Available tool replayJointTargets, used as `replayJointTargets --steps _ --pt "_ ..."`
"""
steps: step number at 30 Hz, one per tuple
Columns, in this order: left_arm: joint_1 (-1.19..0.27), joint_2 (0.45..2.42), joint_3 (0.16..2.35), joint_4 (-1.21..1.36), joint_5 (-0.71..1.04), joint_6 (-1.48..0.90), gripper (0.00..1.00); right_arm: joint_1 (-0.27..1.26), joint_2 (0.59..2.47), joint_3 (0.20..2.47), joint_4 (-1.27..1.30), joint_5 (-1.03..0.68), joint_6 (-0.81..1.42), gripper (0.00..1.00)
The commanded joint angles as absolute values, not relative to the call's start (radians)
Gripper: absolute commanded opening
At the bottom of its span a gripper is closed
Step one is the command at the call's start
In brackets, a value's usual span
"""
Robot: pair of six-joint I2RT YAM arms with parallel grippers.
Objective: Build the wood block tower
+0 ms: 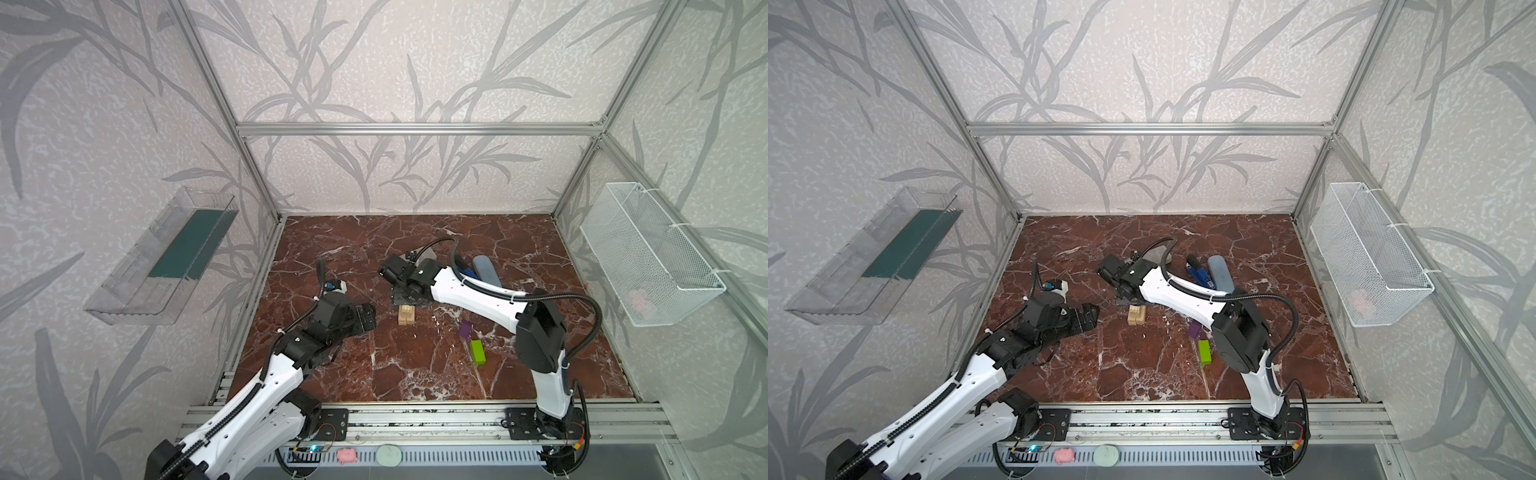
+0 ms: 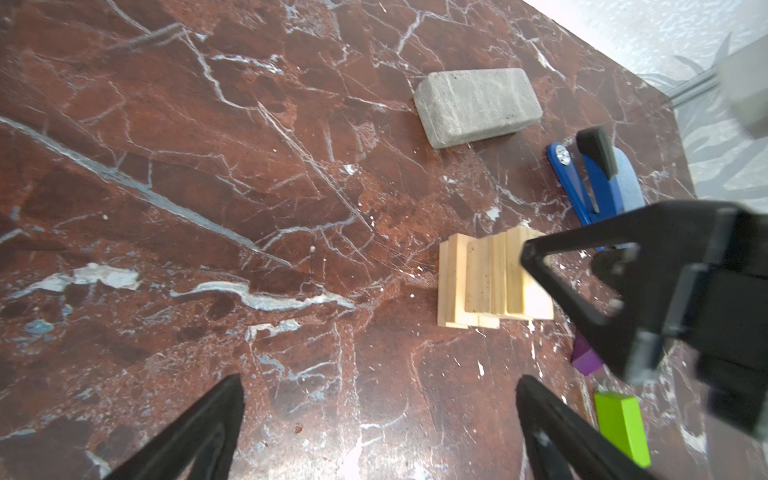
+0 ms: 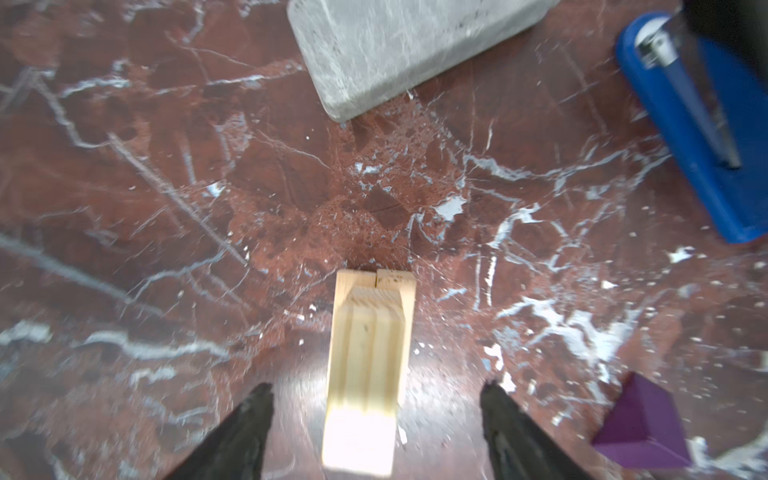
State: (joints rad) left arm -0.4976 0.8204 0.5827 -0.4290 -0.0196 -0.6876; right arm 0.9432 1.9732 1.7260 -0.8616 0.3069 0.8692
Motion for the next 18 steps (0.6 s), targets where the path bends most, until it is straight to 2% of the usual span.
replayJointTargets --steps 1,8,18 --pt "-0.496 0.795 0.616 -0.453 0.027 -0.679 1.00 0.939 1.840 1.648 -0.866 0.336 0.796 0.86" --pt "-0.533 0.782 0.608 -0.429 0.086 -0.696 0.99 0.925 1.599 1.388 -0.829 0.320 0.709 0.95" --pt "-0.723 0.825 0.645 -0.437 0.015 -0.702 0.99 0.850 1.325 1.015 -0.776 0.175 0.675 0.96"
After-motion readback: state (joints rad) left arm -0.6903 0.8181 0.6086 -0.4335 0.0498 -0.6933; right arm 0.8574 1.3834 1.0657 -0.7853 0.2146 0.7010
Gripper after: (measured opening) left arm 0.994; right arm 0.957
